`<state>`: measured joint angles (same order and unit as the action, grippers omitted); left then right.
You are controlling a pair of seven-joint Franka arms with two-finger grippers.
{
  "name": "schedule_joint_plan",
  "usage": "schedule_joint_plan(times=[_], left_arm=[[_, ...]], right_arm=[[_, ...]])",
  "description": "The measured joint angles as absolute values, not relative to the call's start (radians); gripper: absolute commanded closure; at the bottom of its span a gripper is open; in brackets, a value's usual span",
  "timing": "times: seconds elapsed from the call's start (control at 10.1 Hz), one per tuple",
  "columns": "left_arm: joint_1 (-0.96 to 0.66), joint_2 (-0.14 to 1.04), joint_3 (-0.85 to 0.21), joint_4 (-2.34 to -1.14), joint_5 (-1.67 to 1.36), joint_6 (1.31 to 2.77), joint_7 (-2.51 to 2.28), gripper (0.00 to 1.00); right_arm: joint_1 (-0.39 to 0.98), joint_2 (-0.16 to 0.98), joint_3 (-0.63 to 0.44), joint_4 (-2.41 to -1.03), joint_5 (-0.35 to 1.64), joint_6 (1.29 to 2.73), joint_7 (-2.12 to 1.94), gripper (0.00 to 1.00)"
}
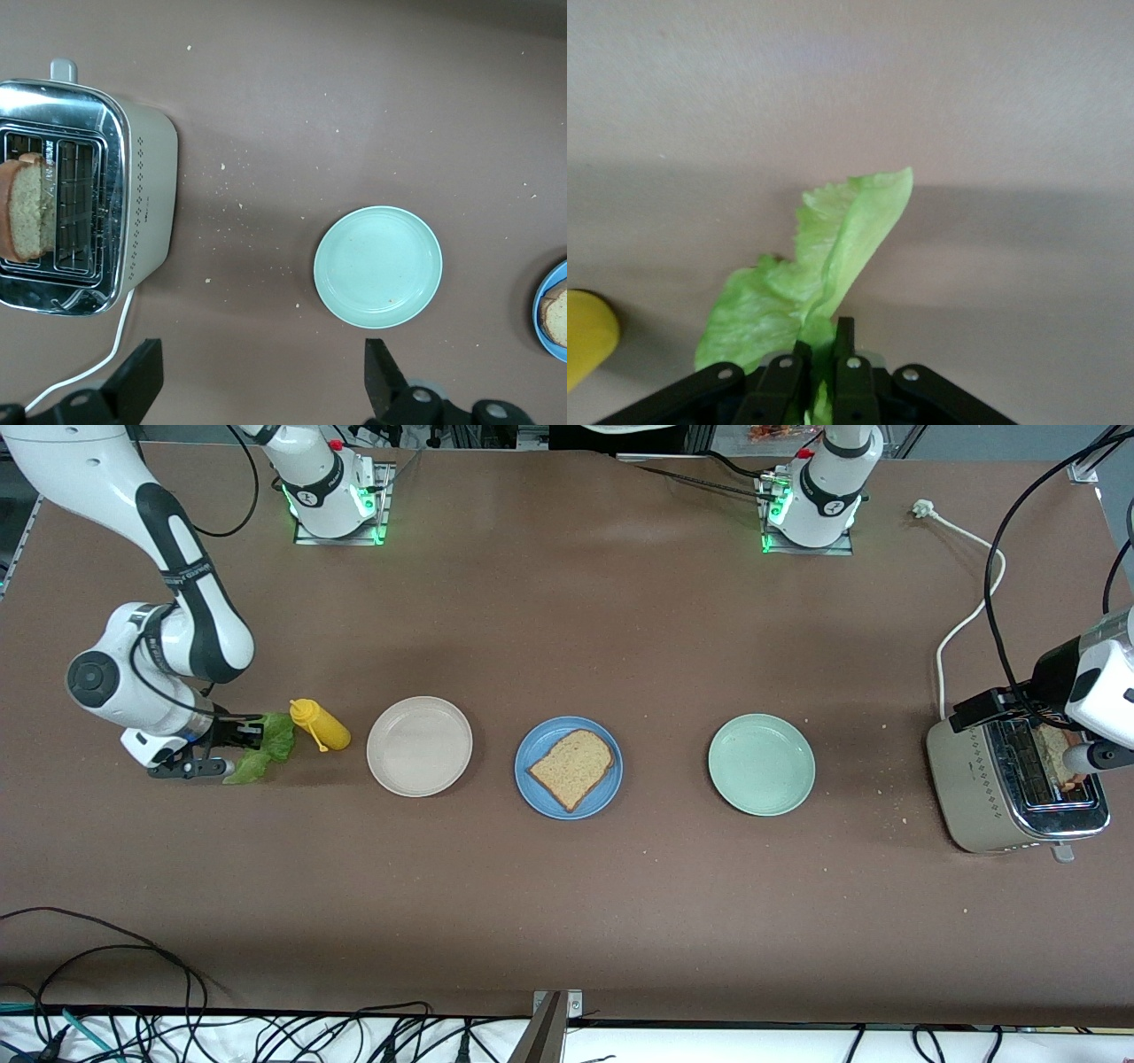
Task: Make sandwich in blue plate with both arms
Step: 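Grasp the green lettuce leaf with the right gripper and lift it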
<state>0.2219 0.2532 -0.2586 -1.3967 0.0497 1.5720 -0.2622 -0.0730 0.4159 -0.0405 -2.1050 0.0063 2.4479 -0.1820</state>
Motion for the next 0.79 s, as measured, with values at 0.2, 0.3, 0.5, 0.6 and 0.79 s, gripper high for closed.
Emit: schedule_joint_plan(times=[0.2, 0.3, 0.5, 0.6, 0.79], left_arm=[[0.222, 0.253, -0.258, -1.396, 0.05, 1.572, -0.262, 0.0], [0.222, 0.253, -0.258, -1.396, 0.05, 1.572, -0.262, 0.0], [0.222, 0.253, -0.259, -1.396, 0.05, 1.571, -0.262, 0.0], [0.222, 0.253, -0.259, -1.396, 0.05, 1.571, -0.262, 0.0], [0.222, 0.253, -0.259, -1.396, 0.05, 1.571, -0.262, 0.0]], right_arm=[[-0.073, 0.398, -0.04, -1.979, 0.006, 2.24, -0.189, 1.0], [-0.073, 0.392, -0.04, -1.899, 0.006, 2.124, -0.192, 1.0], [-0.07, 0.383, -0.036, -1.723, 0.006, 1.895, -0.196, 1.0], [-0.065, 0.38, -0.029, -1.64, 0.006, 1.799, -0.196, 1.0], [-0.055, 0.376, 0.012, -1.517, 0.014, 1.684, -0.191, 1.0]])
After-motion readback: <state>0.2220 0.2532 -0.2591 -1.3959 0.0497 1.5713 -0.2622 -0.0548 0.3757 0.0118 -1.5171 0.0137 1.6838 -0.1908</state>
